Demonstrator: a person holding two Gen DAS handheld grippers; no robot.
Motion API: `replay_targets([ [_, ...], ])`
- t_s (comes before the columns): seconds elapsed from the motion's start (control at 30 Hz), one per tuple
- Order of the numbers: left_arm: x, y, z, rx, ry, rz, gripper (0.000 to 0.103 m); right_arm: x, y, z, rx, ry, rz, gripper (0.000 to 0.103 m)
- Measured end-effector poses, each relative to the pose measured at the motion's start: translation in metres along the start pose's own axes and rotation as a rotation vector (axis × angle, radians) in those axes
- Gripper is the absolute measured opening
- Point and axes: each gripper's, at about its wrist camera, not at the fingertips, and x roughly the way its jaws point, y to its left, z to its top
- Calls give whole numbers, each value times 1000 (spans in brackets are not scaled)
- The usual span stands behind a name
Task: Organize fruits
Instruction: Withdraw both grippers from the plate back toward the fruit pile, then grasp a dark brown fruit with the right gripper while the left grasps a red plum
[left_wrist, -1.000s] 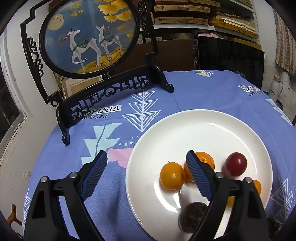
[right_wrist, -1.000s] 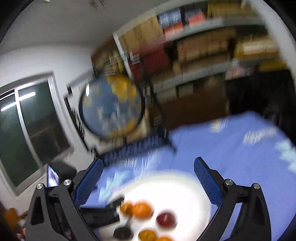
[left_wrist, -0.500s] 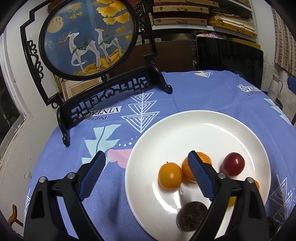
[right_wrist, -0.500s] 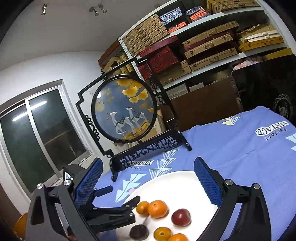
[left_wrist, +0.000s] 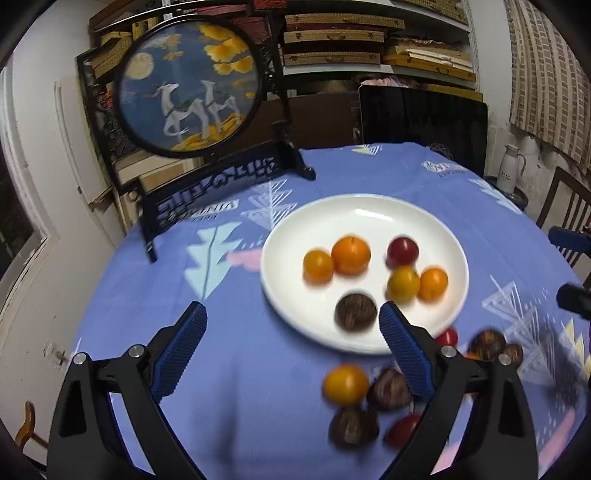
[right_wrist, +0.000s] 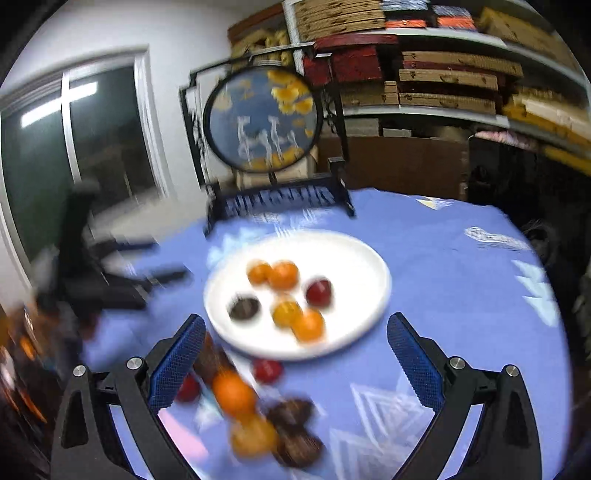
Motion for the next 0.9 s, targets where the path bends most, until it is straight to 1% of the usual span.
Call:
replay_targets([
  [0.03,-5,1,-4,3,2,2,92,-6,2,-11,-37,34,-29,99],
  [0.1,-19,-1,-16,12,9,-14,92,-8,1,-29,-54,89,-50,99],
  [0.2,-33,-15,-35,45,30,-76,92,-5,4,-52,-54,175,-31,99],
  [0.3,-36,-37,-54,94,67,-111,92,1,13,-69,-106,224,-39,98],
  [0.4,-38,-58,-75,133,100,-156,92,13,20,-77,-160,279,-61,90],
  [0.47,-34,-67,-87,140,123,-180,92,20,21,-78,-195,301,-65,81],
  [0.5,-31,-70,-91,142,138,-189,91,24,20,-78,-207,314,-71,78],
  [0.53,-26,-73,-94,138,159,-194,85,29,19,-78,-212,332,-73,74],
  [0.6,-17,-74,-94,111,189,-207,81,42,17,-77,-204,370,-60,74],
  [0.63,-12,-76,-93,94,198,-209,80,49,16,-78,-195,385,-53,67],
  [0.67,-8,-77,-91,82,197,-206,79,52,15,-77,-186,395,-28,52],
  [0.7,-5,-78,-89,73,195,-206,78,51,14,-76,-173,394,4,42],
  [0.77,2,-79,-84,52,200,-210,71,49,15,-77,-176,396,2,42],
  [0.8,5,-79,-83,47,203,-210,64,46,15,-79,-180,395,11,42],
  [0.83,9,-79,-81,36,213,-206,54,43,16,-81,-180,393,17,42],
  [0.9,20,-78,-81,9,247,-195,40,35,13,-85,-163,389,21,42],
])
